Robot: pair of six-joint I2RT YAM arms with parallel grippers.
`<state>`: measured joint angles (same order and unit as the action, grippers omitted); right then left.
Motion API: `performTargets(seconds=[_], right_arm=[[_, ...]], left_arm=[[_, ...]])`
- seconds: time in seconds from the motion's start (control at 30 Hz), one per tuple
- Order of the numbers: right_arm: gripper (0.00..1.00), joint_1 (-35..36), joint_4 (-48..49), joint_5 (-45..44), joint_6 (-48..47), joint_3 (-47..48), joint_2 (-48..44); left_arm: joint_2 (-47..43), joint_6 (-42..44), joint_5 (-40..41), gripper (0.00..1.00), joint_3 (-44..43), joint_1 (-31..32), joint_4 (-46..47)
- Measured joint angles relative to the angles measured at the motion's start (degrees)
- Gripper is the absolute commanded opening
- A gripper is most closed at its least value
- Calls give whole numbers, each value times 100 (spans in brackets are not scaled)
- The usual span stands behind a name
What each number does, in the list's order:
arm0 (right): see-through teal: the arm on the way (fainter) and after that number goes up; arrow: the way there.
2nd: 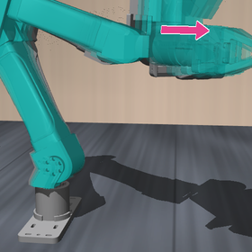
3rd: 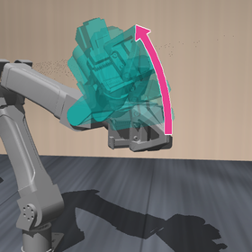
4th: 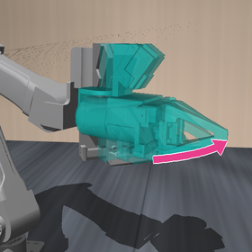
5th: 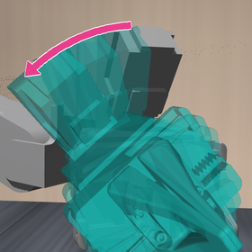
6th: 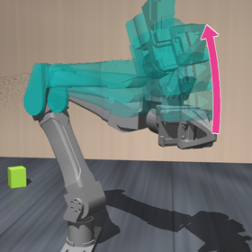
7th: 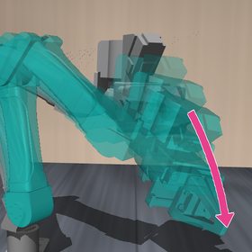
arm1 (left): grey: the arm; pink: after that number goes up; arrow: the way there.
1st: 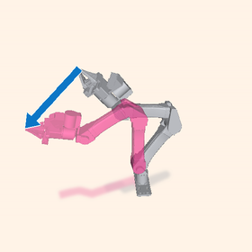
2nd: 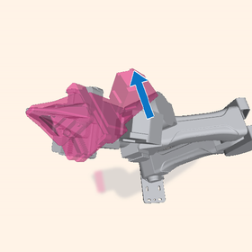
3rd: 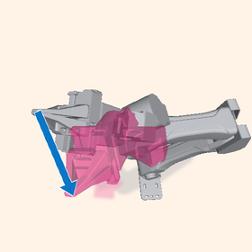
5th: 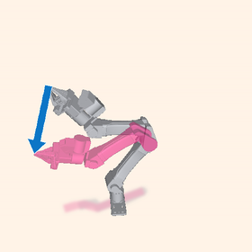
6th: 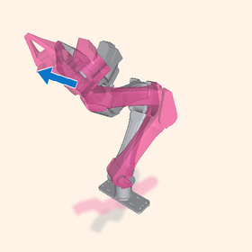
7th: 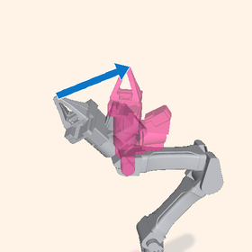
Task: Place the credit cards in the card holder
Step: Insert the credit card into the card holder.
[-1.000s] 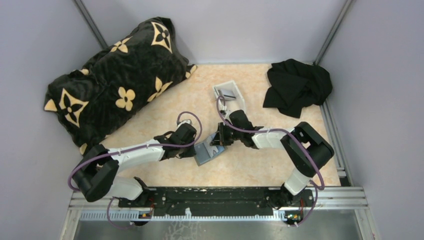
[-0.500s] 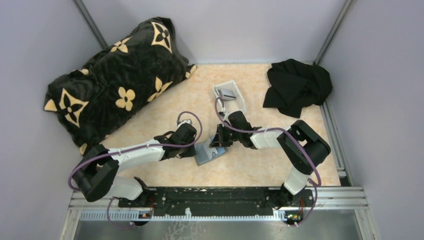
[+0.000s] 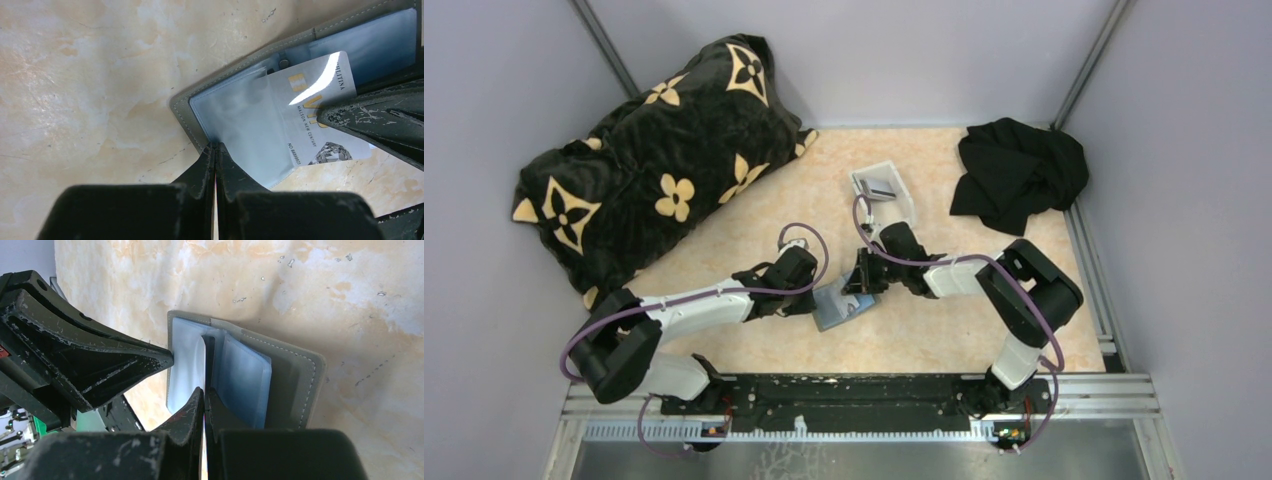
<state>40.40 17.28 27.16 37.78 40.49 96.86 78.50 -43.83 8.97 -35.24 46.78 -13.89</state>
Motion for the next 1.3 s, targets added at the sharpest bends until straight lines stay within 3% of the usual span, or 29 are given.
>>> performTargets(seconds=[1.3], right_arm=[[0, 0, 874, -26, 426, -234, 337]], left_arm=[[-35, -98, 101, 2, 46, 116, 28]])
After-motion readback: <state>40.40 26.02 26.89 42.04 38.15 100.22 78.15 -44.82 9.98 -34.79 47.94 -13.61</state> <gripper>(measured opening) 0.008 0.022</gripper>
